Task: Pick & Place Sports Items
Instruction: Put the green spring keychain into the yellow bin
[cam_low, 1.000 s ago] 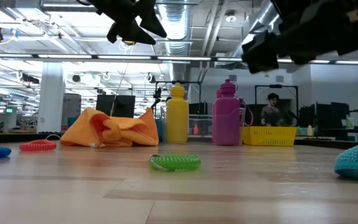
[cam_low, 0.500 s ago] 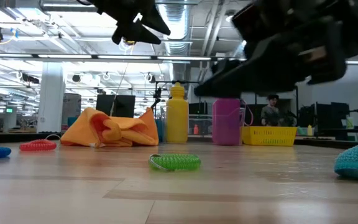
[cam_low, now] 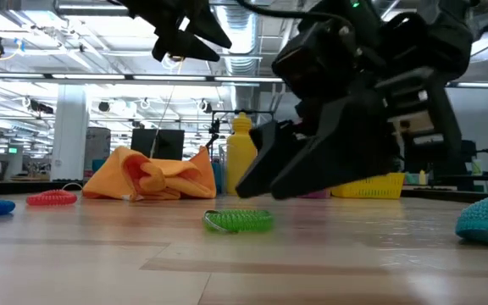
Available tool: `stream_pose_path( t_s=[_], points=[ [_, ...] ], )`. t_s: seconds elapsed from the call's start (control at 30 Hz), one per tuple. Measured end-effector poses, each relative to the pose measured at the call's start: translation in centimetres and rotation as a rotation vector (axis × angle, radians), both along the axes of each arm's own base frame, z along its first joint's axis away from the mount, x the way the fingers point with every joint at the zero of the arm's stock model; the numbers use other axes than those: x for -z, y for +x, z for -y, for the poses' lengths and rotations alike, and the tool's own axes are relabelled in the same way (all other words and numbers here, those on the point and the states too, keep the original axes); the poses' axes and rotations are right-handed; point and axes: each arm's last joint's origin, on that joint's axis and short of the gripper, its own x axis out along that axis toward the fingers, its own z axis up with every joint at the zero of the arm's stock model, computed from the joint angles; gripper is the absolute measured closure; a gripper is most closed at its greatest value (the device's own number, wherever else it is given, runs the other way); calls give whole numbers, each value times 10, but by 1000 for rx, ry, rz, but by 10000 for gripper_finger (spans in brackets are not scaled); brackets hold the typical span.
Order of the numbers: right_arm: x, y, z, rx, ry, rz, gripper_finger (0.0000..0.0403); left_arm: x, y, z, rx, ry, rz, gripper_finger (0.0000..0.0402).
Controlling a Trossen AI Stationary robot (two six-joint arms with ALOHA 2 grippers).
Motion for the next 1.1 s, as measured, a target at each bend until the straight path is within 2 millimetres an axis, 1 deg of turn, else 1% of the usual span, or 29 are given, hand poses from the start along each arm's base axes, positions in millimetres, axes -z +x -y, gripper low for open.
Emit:
stream_pose_path(
  t_s=[0.17, 0.33, 0.5, 0.63, 0.73, 0.93, 1.1],
  points=[
    [9, 6, 0, -8, -64, 24, 201, 0, 0, 6, 21, 0, -4, 192],
    [12, 7, 1, -27, -103, 42, 201, 1, -1, 13, 47, 0, -7, 192],
    [14, 8, 8, -11, -104, 25, 201, 1, -1, 18, 66, 0, -7, 192],
    [15, 10, 15, 6, -104, 20, 204, 1, -1, 19, 66, 0, -7, 192],
    [15, 10, 18, 10, -103, 15, 219, 1, -1, 19, 66, 0, -8, 192],
    [15, 10, 18, 9, -105, 16, 262, 1, -1, 19, 66, 0, -8, 192],
    [15, 10, 18, 21, -94, 8, 274, 1, -1, 19, 66, 0, -8, 192]
  ],
)
